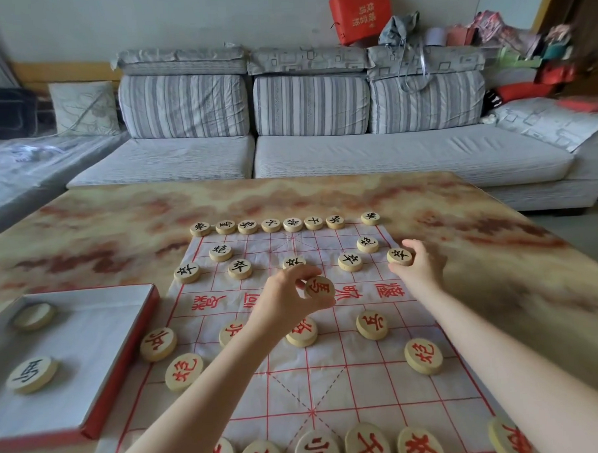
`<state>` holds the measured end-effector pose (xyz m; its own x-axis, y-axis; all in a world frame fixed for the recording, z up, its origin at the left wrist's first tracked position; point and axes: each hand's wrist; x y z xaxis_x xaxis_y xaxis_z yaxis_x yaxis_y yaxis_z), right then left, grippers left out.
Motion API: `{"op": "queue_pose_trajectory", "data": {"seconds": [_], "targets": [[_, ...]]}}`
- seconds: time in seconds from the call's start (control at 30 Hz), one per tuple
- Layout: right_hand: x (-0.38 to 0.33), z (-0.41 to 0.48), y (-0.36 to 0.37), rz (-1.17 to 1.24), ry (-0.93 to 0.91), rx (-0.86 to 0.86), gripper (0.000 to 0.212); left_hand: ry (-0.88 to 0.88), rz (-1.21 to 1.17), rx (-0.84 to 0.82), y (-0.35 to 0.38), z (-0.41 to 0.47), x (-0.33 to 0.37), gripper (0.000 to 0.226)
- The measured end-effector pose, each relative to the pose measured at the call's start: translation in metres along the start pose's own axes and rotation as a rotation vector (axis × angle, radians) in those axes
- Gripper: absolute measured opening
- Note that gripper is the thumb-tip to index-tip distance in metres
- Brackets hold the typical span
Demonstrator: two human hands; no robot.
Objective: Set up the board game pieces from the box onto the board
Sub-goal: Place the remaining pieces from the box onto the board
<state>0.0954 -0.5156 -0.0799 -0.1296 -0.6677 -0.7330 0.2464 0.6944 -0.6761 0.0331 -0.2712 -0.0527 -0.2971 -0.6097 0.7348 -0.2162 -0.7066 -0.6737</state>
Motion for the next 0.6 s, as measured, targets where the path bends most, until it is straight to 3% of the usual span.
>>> {"op": "queue_pose_trajectory", "data": {"seconds": [0.2, 0.33, 0.6], "targets": [[-0.034, -0.064, -0.007, 0.093, -0.244, -0.133, 0.045, 0.032, -0.022, -0.004, -0.001, -0.023, 0.018, 0.054], [-0.045, -0.093, -0.023, 0.182, -0.243, -0.288, 0.044, 0.059, -0.048, -0.006, 0.0, -0.044, 0.033, 0.05], [-0.02, -0.141, -0.064, 0.202, -0.171, -0.403, 0.032, 0.087, -0.088, -0.093, 0.043, -0.082, 0.066, 0.047]]}}
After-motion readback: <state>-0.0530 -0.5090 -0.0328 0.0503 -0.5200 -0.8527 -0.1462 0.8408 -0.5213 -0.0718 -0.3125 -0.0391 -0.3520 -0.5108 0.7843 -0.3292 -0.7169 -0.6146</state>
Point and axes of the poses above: each hand's wrist, its own z-axis towards the middle knuckle, its own y-axis out of the palm, x = y × z, and after that the axes turned 13 degrees about -x, right-handed
